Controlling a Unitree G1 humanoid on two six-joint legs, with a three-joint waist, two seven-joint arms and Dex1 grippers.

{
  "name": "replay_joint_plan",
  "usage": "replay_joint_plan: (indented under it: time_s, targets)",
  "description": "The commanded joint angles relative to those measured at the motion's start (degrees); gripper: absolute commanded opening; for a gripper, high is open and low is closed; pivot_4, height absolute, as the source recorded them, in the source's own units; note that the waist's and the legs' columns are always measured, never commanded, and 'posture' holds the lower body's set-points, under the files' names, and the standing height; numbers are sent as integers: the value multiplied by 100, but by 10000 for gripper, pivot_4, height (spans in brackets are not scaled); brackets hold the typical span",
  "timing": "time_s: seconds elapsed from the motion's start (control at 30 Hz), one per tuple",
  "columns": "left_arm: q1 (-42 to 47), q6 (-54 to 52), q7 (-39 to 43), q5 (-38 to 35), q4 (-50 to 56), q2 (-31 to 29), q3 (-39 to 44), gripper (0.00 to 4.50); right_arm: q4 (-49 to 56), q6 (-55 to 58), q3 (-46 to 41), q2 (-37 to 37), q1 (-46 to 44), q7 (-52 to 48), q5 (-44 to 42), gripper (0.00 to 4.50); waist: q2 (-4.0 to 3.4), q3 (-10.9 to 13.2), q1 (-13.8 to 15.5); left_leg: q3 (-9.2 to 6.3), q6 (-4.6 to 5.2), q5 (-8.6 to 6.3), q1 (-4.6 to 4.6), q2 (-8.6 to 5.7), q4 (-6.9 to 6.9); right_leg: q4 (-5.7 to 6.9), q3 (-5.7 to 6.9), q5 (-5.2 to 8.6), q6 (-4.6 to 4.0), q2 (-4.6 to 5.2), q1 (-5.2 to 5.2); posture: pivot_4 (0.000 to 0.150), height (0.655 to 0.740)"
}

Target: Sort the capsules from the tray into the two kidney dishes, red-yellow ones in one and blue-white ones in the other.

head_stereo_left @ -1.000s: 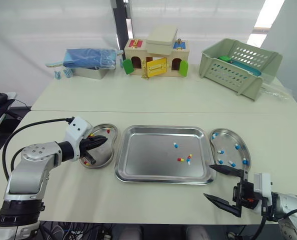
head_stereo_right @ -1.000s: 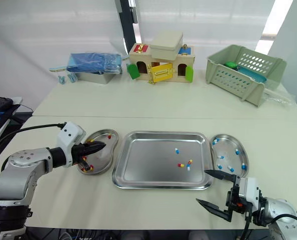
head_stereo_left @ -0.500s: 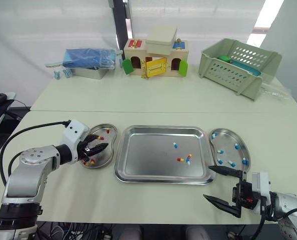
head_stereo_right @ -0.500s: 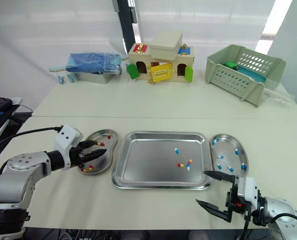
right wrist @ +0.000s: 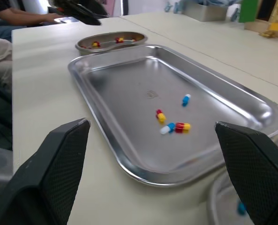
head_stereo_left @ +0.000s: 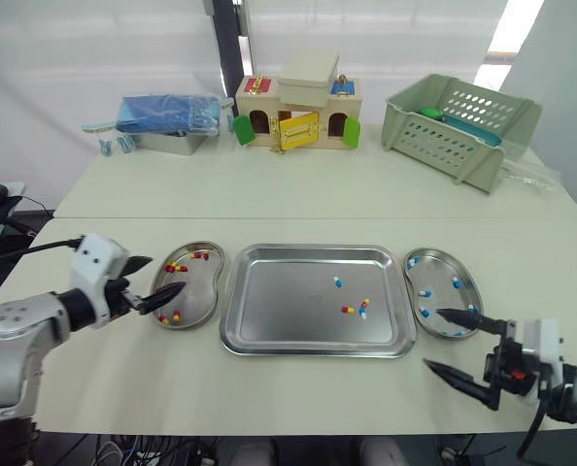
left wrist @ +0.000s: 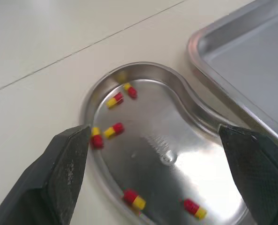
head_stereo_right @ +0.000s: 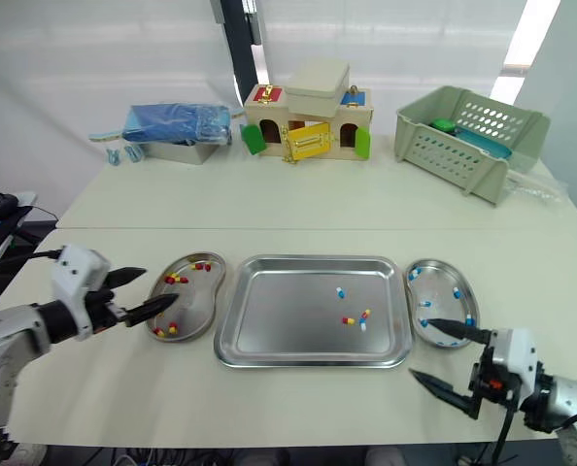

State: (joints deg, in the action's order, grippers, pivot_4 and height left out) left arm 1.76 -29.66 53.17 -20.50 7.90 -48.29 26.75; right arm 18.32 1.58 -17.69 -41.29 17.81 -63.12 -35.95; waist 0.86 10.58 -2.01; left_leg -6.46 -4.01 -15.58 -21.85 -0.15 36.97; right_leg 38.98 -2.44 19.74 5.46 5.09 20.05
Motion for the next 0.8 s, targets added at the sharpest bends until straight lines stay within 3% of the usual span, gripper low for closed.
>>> replay_joint_plan:
  time_s: [0.03,0.17,0.47,0.8]
  targets:
    - [-492,577,293,7,-195,-341,862,44918,-146,546,-825,-315,-94,319,-356,45000,1,-1,9,4,0,0,-1,-1,-1,-1,-4,0,0,1,1,1500,7400]
    - [-953,902,308,136,-659,-559,1457,44918,-816,806,-1226,-685,-352,293,-214,45000,5,-1,12,4,1,-1,1,0,-2,-2,-1,0,0,1,-1,1500,7400]
    - [-1525,1839,478,109,-1574,-539,1923,44918,-3024,525,-742,-1503,-1622,-135,851,45000,5,-1,-6,12,2,-1,2,0,-2,-2,-4,0,0,3,1,1500,7400]
    - [-1724,2147,389,7,-1480,-320,1939,44918,-3813,677,-353,-1762,-2283,-526,1286,45000,4,-1,-35,13,2,-1,-1,1,-3,0,-4,0,0,3,5,1500,7400]
